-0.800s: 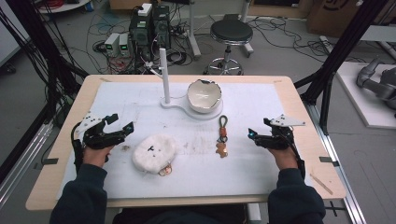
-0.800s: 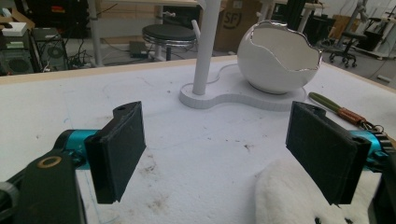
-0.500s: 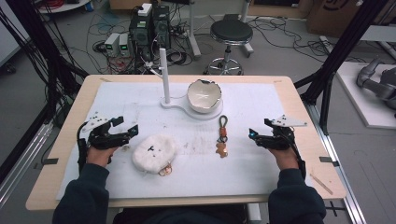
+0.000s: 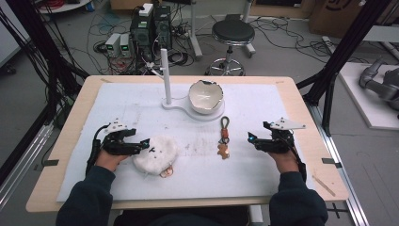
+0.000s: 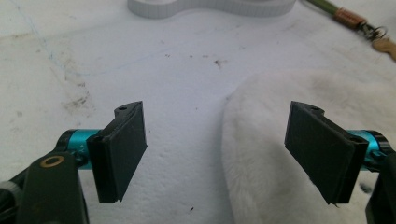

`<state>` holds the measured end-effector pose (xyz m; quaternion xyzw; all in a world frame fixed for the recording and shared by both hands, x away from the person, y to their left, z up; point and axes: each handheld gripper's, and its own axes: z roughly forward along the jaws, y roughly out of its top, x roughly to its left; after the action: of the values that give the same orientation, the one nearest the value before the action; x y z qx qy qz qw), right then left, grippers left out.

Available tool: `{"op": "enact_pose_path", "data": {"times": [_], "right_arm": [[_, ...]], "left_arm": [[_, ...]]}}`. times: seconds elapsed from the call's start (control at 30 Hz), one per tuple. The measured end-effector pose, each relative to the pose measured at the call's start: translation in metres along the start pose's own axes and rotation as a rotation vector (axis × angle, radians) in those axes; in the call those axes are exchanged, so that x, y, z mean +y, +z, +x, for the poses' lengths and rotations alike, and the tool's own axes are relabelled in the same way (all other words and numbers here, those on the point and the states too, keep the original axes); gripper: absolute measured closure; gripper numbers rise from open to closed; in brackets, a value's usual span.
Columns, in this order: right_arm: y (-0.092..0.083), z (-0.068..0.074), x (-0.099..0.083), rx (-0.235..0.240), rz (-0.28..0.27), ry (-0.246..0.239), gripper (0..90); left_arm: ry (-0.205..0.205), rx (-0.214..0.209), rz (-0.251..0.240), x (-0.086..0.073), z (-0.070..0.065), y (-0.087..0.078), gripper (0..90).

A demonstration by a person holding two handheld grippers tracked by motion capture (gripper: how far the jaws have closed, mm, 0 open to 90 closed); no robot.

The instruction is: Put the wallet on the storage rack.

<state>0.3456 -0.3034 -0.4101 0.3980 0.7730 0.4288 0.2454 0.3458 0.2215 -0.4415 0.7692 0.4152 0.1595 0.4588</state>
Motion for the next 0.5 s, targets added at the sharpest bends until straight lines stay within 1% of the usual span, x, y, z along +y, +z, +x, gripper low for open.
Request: {"op": "enact_pose_path", "data": {"times": [0.1,0.13,0.17,0.2,0.23,0.27,0.3,0.33,0.37,0.4,0.43,0.47,0.5], "right_arm": [[0.0005,0.0031,0.0009,0.004,0.004,-0.002,21.2],[0.0013,0.0033,0.0013,0.003,0.004,-0.008,21.2],[0.0022,0.0044,0.0015,0.004,0.006,0.001,21.2],[0.004,0.0045,0.0014,0.008,0.013,-0.004,21.2],[0.0052,0.0047,0.0016,0.008,0.017,-0.003,21.2],[0.0065,0.0047,0.0016,0.01,0.021,-0.007,21.2],[0.0075,0.0052,0.0014,0.014,0.025,-0.005,21.2],[0.0082,0.0055,0.0016,0.013,0.03,-0.007,21.2],[0.0082,0.0055,0.0016,0.013,0.03,-0.007,21.2],[0.0096,0.0054,0.0013,0.016,0.033,-0.015,21.2],[0.0096,0.0056,0.0014,0.018,0.035,-0.013,21.2],[0.0098,0.0056,0.0013,0.02,0.034,-0.012,21.2],[0.0098,0.0054,0.0012,0.021,0.037,-0.016,21.2]], "left_arm": [[-0.004,-0.012,0.029,-0.0013,-0.0003,0.0022,20.6],[-0.006,-0.012,0.044,-0.0019,-0.0003,0.0036,20.5],[-0.005,-0.026,0.068,-0.0031,0.0003,0.0057,20.6],[-0.008,-0.033,0.087,-0.0039,0.0002,0.0073,20.6],[-0.018,-0.044,0.095,-0.0047,0.0001,0.0088,20.6],[-0.018,-0.054,0.106,-0.0049,0.001,0.0091,21.0],[-0.018,-0.054,0.106,-0.0049,0.001,0.0091,22.9],[-0.035,-0.097,0.109,-0.005,0.0019,0.0089,27.3],[-0.035,-0.097,0.109,-0.005,0.0019,0.0089,32.2],[-0.037,-0.128,0.121,-0.0054,0.0019,0.0085,36.7],[-0.039,-0.138,0.123,-0.005,0.0012,0.0085,38.8],[-0.039,-0.161,0.126,-0.0049,0.0006,0.0082,45.4],[-0.035,-0.171,0.127,-0.0047,-0.0004,0.0083,51.6]]}}
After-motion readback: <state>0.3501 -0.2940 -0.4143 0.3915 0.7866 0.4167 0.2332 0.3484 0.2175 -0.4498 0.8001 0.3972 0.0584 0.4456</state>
